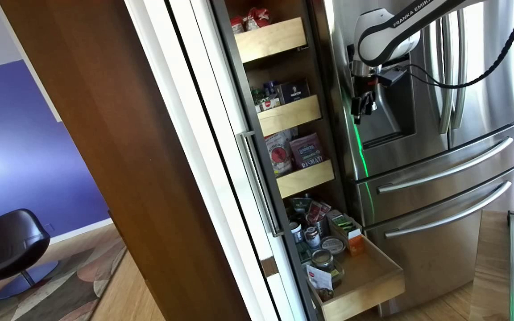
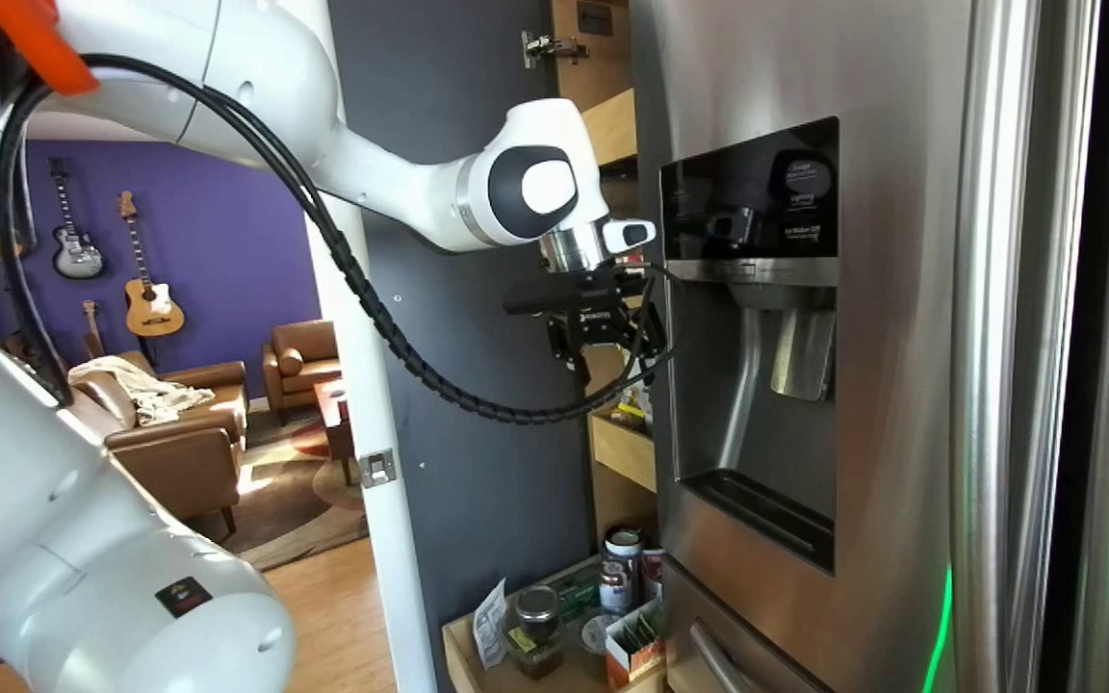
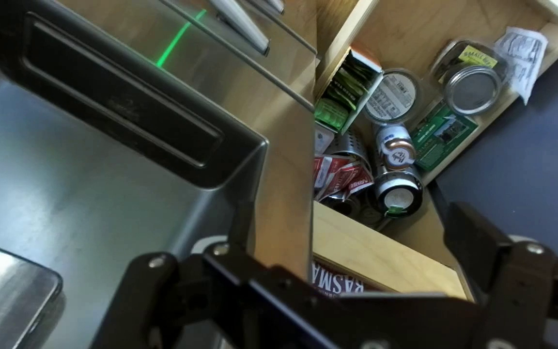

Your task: Pick up a can in the bottom fridge drawer and move it backward in the same drawer

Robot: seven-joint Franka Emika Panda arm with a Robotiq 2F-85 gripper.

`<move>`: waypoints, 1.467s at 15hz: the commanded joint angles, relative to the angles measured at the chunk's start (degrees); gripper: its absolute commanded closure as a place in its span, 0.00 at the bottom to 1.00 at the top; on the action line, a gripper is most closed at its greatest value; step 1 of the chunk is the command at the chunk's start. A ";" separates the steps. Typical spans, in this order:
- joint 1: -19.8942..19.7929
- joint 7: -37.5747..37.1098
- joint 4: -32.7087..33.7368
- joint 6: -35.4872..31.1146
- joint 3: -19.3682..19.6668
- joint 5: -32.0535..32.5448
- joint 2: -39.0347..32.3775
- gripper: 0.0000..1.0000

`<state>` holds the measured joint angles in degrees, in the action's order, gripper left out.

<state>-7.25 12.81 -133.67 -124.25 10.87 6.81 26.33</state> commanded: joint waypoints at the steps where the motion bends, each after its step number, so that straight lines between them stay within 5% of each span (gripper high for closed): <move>1: 1.50 -9.23 -0.26 6.95 -4.93 -2.91 -1.42 0.00; 7: 1.70 -34.91 -2.81 1.83 -13.67 -4.07 -5.13 0.00; 11: 1.89 -45.52 -4.06 -8.07 -17.22 -2.07 -12.79 0.00; 13: 1.33 -49.71 -5.44 -18.14 -19.20 4.30 -17.04 0.00; 16: 1.75 -54.31 -5.25 -27.93 -19.17 13.78 -25.04 0.00; 17: 3.42 -51.11 -5.76 -24.10 -17.57 8.63 -20.43 0.00; 22: 4.31 -52.75 -5.06 -27.53 -16.70 12.03 -25.38 0.00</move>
<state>-5.26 -40.18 -138.76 -151.92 -8.19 19.01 0.89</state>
